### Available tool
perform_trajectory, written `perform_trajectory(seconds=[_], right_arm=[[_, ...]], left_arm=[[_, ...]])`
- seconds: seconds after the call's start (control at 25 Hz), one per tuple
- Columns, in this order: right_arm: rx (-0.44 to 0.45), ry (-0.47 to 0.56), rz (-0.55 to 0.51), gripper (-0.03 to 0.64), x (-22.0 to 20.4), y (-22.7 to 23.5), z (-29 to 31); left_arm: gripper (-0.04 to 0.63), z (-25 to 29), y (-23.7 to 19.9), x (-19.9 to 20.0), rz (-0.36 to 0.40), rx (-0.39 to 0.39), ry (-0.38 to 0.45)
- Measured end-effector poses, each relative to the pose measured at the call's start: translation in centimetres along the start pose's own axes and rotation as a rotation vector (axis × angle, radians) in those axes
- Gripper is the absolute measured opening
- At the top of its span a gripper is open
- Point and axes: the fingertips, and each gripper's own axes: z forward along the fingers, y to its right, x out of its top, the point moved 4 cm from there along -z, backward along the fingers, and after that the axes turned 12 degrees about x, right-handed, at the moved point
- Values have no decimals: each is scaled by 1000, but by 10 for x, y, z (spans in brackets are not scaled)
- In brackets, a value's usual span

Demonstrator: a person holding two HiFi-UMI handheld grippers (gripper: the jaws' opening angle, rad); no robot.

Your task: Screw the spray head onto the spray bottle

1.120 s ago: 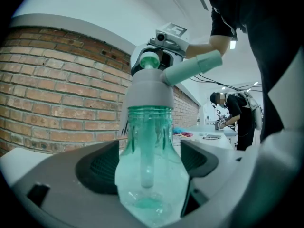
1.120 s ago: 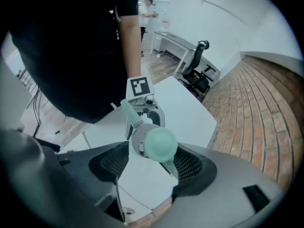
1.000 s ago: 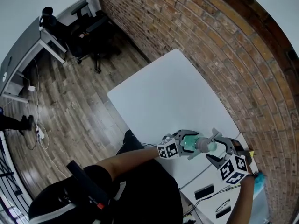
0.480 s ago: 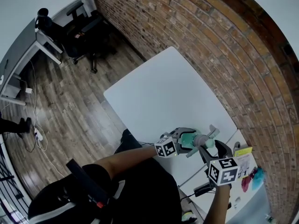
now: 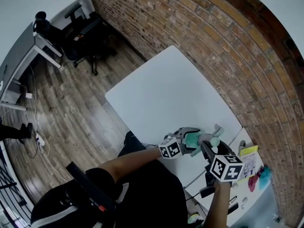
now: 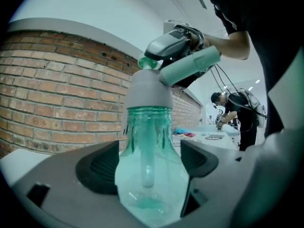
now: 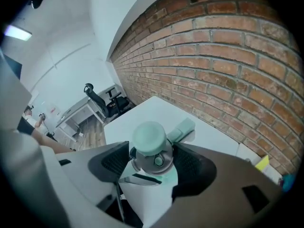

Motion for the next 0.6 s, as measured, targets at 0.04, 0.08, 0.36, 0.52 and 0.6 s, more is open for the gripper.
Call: perform_trajectory(seconds=[0.04,0.08,0.36,0.52,0.6], right_arm=[[-4,7,11,275,0,0,0],[-10,11,18,275,1,0,1],[-71,-12,-15,275,-1,2,6],[-90,-70,-50,273,-9,5,14],[-83,-64,-50,273,-10,5,15]], left_arm=[[400,0,0,0,2,-1,2],[400,0,0,0,4,-1,3],[400,-1,1,0,5,0,0],[400,-1,1,0,4,6,1],[399,-1,1,0,2,4,-2]])
